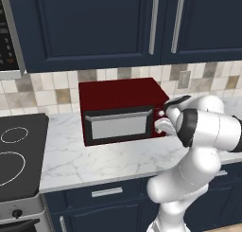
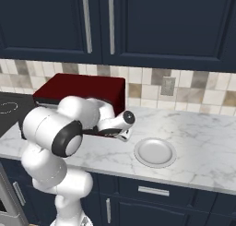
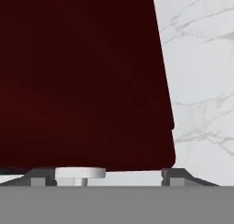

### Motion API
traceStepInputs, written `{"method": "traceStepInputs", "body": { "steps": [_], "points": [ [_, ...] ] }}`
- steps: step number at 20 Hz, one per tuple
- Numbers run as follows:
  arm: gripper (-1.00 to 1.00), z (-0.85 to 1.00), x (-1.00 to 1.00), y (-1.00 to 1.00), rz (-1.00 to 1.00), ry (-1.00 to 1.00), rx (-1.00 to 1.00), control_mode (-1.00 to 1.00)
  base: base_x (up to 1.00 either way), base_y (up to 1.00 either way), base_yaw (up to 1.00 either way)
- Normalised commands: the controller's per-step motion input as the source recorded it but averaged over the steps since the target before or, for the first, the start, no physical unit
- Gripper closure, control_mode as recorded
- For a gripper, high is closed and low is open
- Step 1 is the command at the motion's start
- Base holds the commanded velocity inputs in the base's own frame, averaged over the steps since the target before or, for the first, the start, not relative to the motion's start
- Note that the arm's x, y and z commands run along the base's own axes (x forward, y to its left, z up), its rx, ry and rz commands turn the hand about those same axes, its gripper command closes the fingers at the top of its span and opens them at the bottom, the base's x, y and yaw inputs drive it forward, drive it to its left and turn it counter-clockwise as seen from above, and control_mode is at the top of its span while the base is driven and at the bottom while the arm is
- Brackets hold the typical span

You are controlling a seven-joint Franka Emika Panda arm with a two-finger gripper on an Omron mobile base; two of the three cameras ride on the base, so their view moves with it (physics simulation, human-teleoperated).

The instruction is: Pick up the bagel from the plate, place it on the toaster oven rack, close the door, and set the timer.

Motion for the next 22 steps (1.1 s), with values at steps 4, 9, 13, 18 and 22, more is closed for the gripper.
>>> {"method": "traceStepInputs", "body": {
  "steps": [4,9,13,18,22],
  "points": [
    [1.0,0.05,0.14,-1.0,0.0,0.0,0.13,-1.0,0.0,0.0,0.0],
    [1.0,0.0,0.03,-1.0,0.0,0.0,0.12,-1.0,0.0,0.0,0.0],
    [1.0,0.0,0.0,-1.0,0.0,-0.04,0.1,-1.0,0.0,0.0,0.0],
    [1.0,0.0,0.0,-0.99,0.0,-0.05,0.09,-1.0,0.0,0.0,0.0],
    [1.0,-0.11,-0.07,-0.81,0.0,-0.05,0.07,-1.0,0.0,0.0,0.0]
  ]
}}
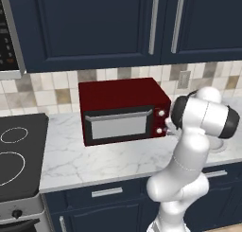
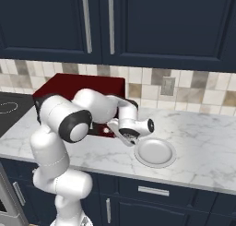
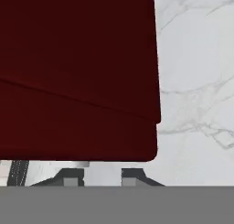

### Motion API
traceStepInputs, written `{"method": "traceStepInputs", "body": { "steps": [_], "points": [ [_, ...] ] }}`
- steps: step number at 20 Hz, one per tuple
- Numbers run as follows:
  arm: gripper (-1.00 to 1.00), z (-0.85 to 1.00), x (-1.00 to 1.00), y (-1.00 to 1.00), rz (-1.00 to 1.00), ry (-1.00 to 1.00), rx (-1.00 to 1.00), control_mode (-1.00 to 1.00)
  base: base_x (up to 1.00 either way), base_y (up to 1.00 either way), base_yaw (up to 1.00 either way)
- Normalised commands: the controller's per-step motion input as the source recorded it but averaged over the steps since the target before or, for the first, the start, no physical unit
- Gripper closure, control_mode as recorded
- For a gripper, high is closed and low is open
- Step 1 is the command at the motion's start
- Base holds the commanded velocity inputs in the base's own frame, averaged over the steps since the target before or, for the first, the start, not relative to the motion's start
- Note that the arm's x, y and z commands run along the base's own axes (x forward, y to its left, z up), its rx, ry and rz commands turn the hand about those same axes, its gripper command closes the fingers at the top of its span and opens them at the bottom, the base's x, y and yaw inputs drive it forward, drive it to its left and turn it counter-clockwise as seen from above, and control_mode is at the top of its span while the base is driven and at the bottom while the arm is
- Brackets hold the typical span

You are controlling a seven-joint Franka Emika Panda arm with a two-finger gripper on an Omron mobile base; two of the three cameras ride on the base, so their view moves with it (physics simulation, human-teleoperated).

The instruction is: Pick up the bagel from the plate, place it on the toaster oven rack, close the door, and set the timer.

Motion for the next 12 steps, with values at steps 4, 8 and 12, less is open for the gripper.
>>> {"method": "traceStepInputs", "body": {
  "steps": [4,8,12],
  "points": [
    [1.0,-0.42,-0.23,-0.6,0.0,-0.05,0.04,-1.0,0.0,0.0,0.0],
    [1.0,-0.55,-0.3,-0.36,0.0,-0.03,0.0,-1.0,0.0,0.0,0.0],
    [1.0,0.18,-0.33,-0.05,0.0,-0.13,0.0,-1.0,0.0,0.0,0.0]
  ]
}}
